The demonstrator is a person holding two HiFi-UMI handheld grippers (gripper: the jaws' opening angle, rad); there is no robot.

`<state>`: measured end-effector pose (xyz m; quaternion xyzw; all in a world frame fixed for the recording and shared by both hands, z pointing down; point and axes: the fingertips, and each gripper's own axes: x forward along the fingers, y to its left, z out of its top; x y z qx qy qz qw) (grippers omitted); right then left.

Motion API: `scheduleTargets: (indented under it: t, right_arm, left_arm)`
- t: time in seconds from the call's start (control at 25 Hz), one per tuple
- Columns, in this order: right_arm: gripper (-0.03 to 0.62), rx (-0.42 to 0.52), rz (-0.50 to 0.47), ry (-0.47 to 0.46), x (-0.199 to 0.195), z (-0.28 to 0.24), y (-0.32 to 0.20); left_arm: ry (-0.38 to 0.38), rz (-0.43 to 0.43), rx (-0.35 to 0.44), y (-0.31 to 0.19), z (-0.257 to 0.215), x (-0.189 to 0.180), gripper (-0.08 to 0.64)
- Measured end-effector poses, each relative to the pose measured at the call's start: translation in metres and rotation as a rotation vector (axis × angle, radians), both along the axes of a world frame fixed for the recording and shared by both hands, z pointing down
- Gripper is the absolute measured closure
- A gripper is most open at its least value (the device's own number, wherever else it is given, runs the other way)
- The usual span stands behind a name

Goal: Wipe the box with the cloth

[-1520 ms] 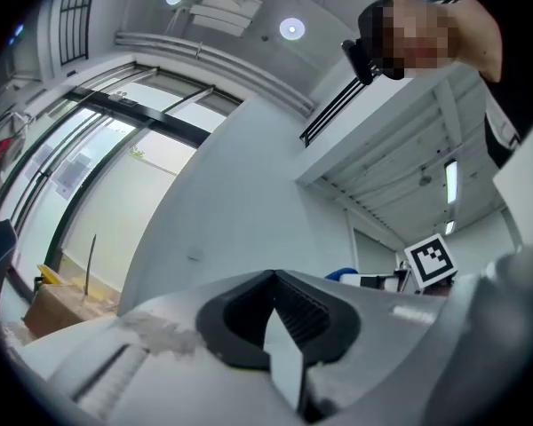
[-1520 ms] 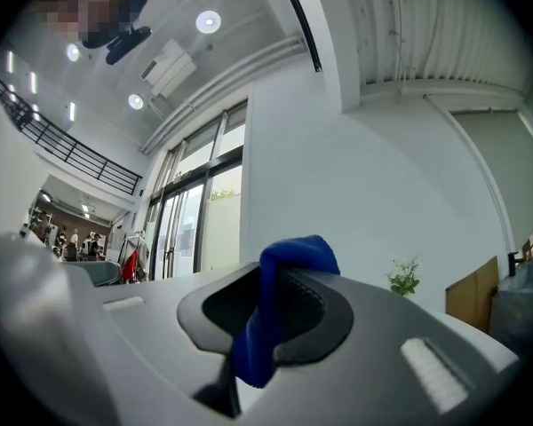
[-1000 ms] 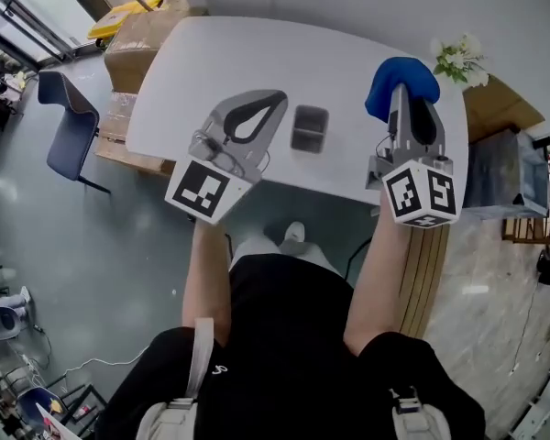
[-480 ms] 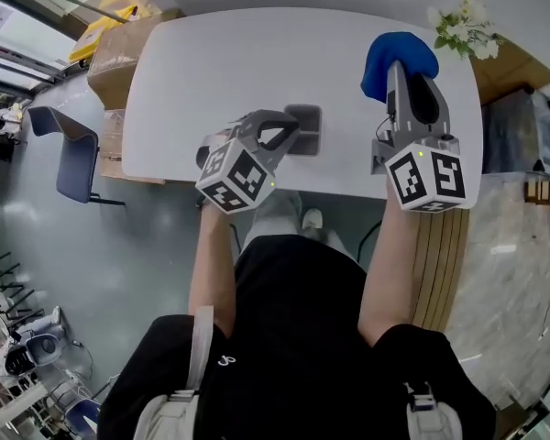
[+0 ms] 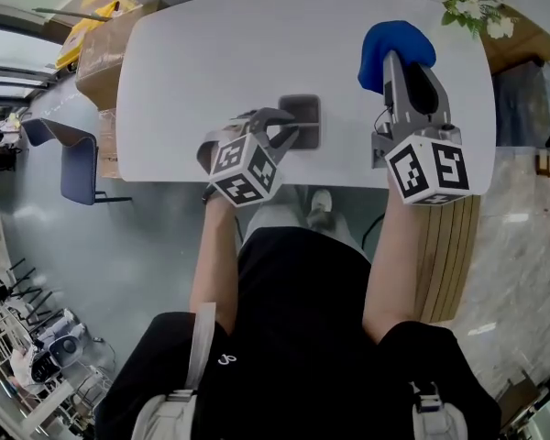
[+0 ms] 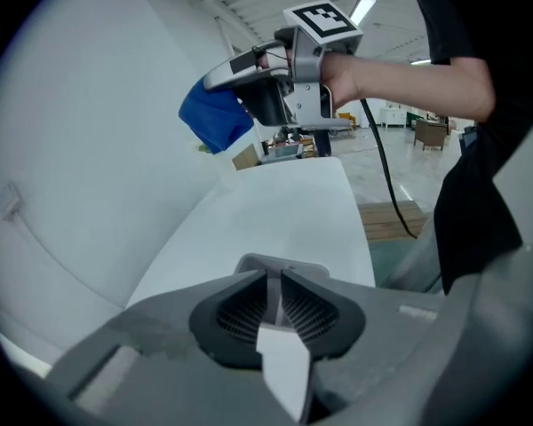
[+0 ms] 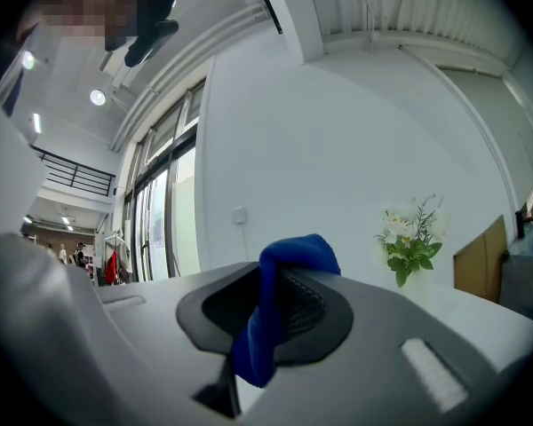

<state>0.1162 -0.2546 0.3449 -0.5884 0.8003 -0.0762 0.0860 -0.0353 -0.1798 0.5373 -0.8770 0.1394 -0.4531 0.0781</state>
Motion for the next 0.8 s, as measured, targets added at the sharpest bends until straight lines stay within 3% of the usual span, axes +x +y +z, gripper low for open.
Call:
scheduleTargets:
  t: [0.16,0.8]
  right_arm:
    - [0.543,-0.019,0.009,-0.003,0.004,0.008,-0.006]
    - [0.543,-0.072,0.058,-0.005,0.028,0.034,-0.014]
  left_arm:
    - [-0.119,0.066,-0.007,0.002,0.023,0.001,0.485]
    - [-0.313,0.113,-0.094,-0.004,0.083,0.006,0.471]
